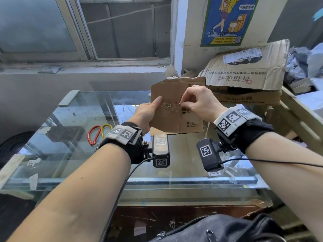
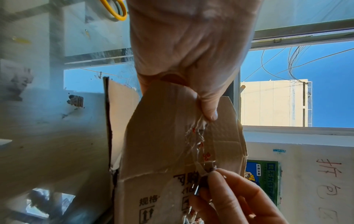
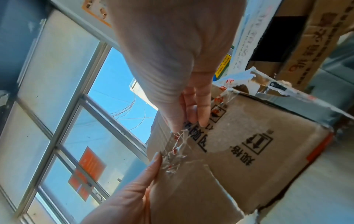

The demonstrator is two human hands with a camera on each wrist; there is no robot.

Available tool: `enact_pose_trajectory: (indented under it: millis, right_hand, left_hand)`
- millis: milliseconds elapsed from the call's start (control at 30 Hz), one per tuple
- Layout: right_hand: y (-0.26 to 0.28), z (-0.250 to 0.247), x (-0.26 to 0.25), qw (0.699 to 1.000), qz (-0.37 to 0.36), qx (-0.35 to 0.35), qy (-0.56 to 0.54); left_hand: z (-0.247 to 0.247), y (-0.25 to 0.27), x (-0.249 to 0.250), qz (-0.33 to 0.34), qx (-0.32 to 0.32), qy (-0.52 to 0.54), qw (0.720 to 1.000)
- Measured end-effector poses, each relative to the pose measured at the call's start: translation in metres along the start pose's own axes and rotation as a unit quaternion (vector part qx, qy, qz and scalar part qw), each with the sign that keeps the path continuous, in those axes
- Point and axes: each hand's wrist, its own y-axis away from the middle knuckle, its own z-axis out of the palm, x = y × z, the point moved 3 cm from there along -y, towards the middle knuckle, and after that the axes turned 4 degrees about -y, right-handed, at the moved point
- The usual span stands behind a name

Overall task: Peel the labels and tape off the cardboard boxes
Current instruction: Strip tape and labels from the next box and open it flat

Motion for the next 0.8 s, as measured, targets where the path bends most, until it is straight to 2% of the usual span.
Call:
enact_pose_trajectory:
  millis: [167,267,400,600,700,800]
  right_hand:
    - [0.004,0.0,0.007,0.997,0.035,0.035,-0.051]
    - [0.008,-0.004,0.011,0.989,0.057,0.09,-0.103]
    - [0.013,-0.014,0.022,0.959,0.097,0.182,-0.195]
    - [0.015,-0.02,0.036,0.956,0.167,0.144,-0.191]
    - [0.017,-0.027,0.038,0.944,0.189,0.162,-0.218]
    - [0.019,-0.036,0.039,0.945,0.198,0.168,-0.2]
  left_hand:
    - [0.006,0.002,-0.001,0.004,-0.007,0.022,1.0]
    - [0.009,0.003,0.001,0.015,0.002,0.013,1.0]
    - [0.01,0.003,0.004,0.024,0.019,0.007,1.0]
    - [0.017,0.006,0.002,0.028,0.029,-0.015,0.999]
    - [0.018,0.006,0.005,0.032,0.044,-0.013,0.998]
    - [0.019,0.006,0.009,0.03,0.06,-0.012,0.998]
